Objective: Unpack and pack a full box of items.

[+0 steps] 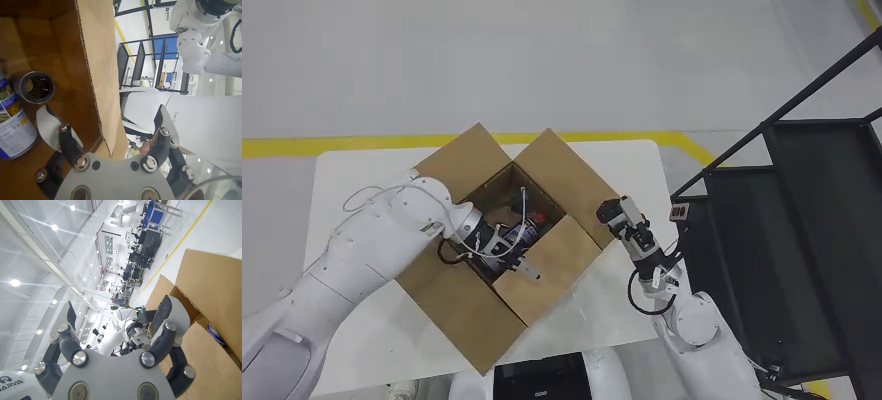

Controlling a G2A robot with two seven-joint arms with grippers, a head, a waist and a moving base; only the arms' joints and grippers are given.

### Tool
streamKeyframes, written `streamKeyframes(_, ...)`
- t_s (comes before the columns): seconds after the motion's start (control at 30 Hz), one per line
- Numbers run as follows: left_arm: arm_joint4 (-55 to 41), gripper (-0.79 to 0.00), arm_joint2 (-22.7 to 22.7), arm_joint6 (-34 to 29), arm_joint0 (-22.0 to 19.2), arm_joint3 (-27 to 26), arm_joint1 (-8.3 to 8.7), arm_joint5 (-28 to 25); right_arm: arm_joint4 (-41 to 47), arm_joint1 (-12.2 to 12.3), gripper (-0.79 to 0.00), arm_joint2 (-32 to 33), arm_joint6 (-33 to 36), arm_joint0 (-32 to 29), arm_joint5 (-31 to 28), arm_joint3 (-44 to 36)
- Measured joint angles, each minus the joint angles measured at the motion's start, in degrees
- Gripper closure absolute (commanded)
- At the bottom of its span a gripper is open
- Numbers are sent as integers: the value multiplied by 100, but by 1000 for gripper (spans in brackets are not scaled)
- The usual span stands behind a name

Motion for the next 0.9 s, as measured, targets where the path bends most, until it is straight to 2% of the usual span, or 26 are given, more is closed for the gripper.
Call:
streamKeyframes(0.07,-61,-785,144,104,-73,138,-31,-103,19,12,-785,105,-53,-84,14,-44)
streamKeyframes(0.23,-617,-785,556,119,-171,25,-102,-117,152,15,-785,253,-337,-280,-143,-180)
streamKeyframes(0.37,-718,-773,883,194,-334,168,-154,-193,158,14,-785,251,-339,-279,-148,-180)
streamKeyframes(0.4,-756,-400,936,210,-367,208,-165,-209,157,14,-785,251,-338,-279,-147,-180)
streamKeyframes(0.5,-892,0,1079,258,-468,323,-190,-256,157,14,-785,251,-338,-279,-147,-180)
streamKeyframes(0.9,-1124,0,1613,393,-702,521,-294,-391,157,14,-785,251,-338,-279,-147,-180)
